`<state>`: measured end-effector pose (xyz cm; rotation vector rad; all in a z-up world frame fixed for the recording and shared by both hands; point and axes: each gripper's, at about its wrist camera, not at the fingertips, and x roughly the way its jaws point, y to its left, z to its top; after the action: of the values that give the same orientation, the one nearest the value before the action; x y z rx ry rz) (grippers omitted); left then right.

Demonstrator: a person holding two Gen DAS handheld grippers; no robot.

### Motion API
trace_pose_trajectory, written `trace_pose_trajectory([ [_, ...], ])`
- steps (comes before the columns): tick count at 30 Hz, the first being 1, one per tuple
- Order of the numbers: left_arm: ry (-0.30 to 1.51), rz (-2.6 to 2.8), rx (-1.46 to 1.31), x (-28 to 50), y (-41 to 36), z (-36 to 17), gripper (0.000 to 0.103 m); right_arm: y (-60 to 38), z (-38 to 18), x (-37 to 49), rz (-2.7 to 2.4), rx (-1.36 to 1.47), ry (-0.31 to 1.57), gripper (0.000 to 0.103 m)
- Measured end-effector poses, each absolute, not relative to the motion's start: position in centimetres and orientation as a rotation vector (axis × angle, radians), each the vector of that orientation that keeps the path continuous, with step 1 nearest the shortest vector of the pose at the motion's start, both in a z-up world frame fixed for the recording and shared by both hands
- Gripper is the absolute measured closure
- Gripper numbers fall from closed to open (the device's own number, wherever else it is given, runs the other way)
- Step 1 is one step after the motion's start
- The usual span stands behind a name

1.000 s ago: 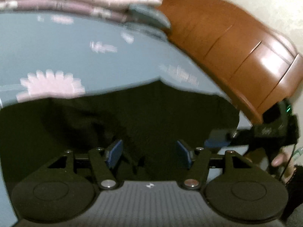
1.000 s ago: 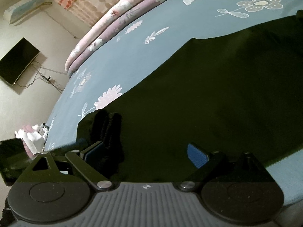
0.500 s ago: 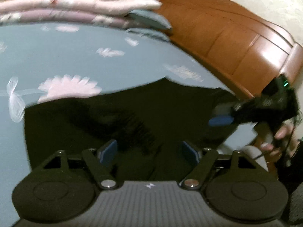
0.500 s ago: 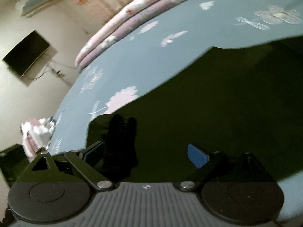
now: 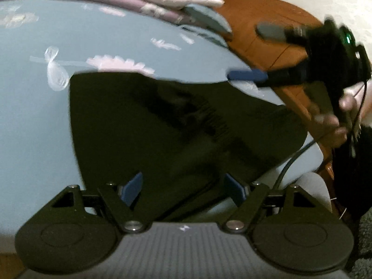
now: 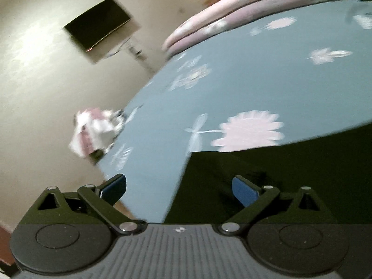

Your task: Fold clothes

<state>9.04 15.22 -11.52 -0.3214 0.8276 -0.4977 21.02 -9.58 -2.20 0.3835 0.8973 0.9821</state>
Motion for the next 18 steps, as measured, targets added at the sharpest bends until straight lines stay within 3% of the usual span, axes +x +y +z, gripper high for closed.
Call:
trace_pose_trajectory([
  [5,0.81,-0.516,-0.381,8.4,16.7,-12.1,0.026,-6.0,-5.1,23.8,0.993,0.358,0.986,0.003],
  [11,0.802,-0.538,-0.405,8.2,17.5,-12.3,0.025,-8.2,-9.6,25.3,0.935,0.387,1.055,0.007],
  [18,0.821,-0.523,-0.42,9.2,18.0,-11.7,0.025,-8.9,-7.7,23.1,0.942,0.266,0.984,0.004],
])
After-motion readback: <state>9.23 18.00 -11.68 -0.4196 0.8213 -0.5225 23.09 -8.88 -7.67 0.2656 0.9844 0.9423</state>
